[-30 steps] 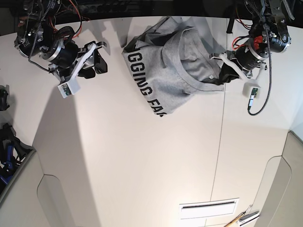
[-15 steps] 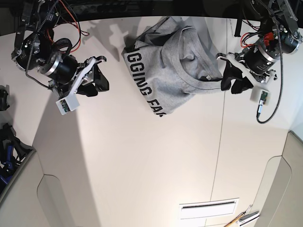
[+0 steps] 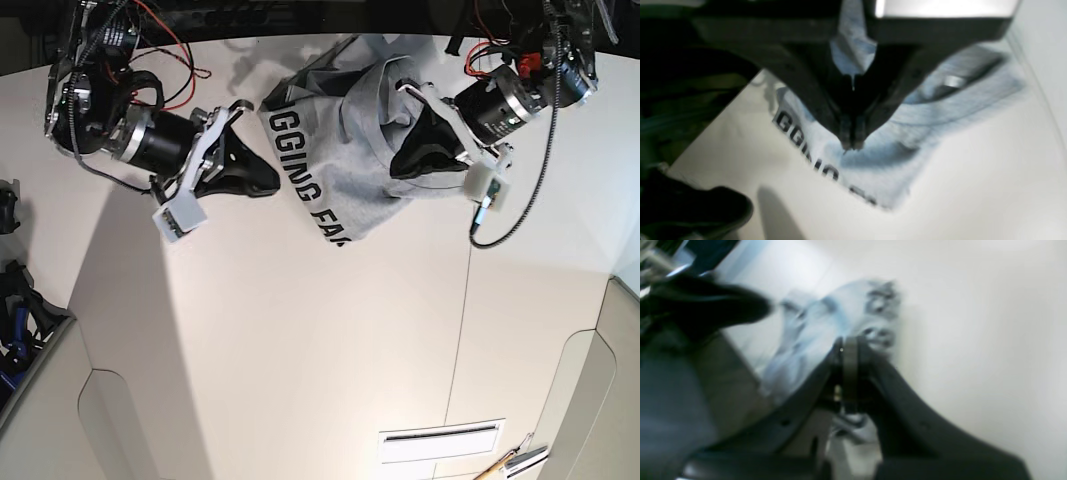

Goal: Fold the T-shirt properly
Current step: 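Grasp the shirt with both grippers and gather it together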

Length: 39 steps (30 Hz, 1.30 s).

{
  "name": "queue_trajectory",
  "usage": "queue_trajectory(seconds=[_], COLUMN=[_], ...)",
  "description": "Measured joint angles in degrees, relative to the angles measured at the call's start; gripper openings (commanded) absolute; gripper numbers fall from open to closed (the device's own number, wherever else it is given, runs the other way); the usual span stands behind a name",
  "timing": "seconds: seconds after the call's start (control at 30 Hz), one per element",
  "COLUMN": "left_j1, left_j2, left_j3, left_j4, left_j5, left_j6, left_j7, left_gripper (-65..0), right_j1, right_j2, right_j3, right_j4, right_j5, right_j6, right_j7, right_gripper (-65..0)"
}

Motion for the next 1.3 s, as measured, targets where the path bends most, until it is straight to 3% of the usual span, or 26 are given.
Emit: queue_trajectory(seconds=[0.13, 0.2, 0.27, 0.37, 0.47, 0.73, 0.87, 1.13, 1.3], left_j1=[-2.2, -3.7, -4.5, -4.3, -4.3, -4.3, -4.4, -4.9, -4.7], left_j2=[0.0, 0.0, 0.0, 0.0, 0.0, 0.0, -0.7, -1.0, -1.0], left_j3=[4.0, 5.1, 5.2, 4.7, 3.8, 2.7, 2.5, 2.4, -1.2], left_j4=[-9.9, -14.6, -17.7, -18.4, -18.4, -18.4, -14.8, 3.2, 5.4], left_j5=[4.0, 4.7, 4.8, 6.9, 8.5, 8.5, 4.5, 2.8, 7.3], left_j6=[0.4, 1.2, 2.1, 2.0, 2.0, 2.0, 0.9, -2.2, -2.3], left_j7=[-1.9, -1.9, -2.0, -1.9, -1.5, -1.5, -0.9, -1.6, -2.1], left_gripper=[-65.0, -65.0, -65.0, -65.0, -65.0, -65.0, -65.0, -65.0, -65.0], right_j1=[-2.4, -2.6, -2.6, -2.4, -2.4, -2.6, -2.4, 1.1, 5.7], right_j2=[0.0, -0.3, -0.3, 0.1, 0.7, 2.3, 2.1, 2.1, 2.1], right_j3=[-6.9, -9.6, -10.6, -9.8, -7.8, 1.2, 3.0, 2.1, -6.2], right_j4=[-1.4, -4.5, -9.0, -16.0, -18.8, -13.6, -8.4, -4.6, -4.6], right_j5=[-2.9, -7.5, -13.6, -17.9, -15.7, -13.6, -10.6, -2.4, -2.0], right_j6=[0.1, 0.3, -1.0, -2.8, -2.6, -3.1, -3.1, -0.2, 1.6], right_j7=[0.1, 1.1, 3.8, 4.6, 5.4, 0.2, 0.3, 0.5, 0.5], right_gripper=[-65.0, -65.0, -65.0, -65.0, -65.0, -65.0, -65.0, -65.0, -65.0])
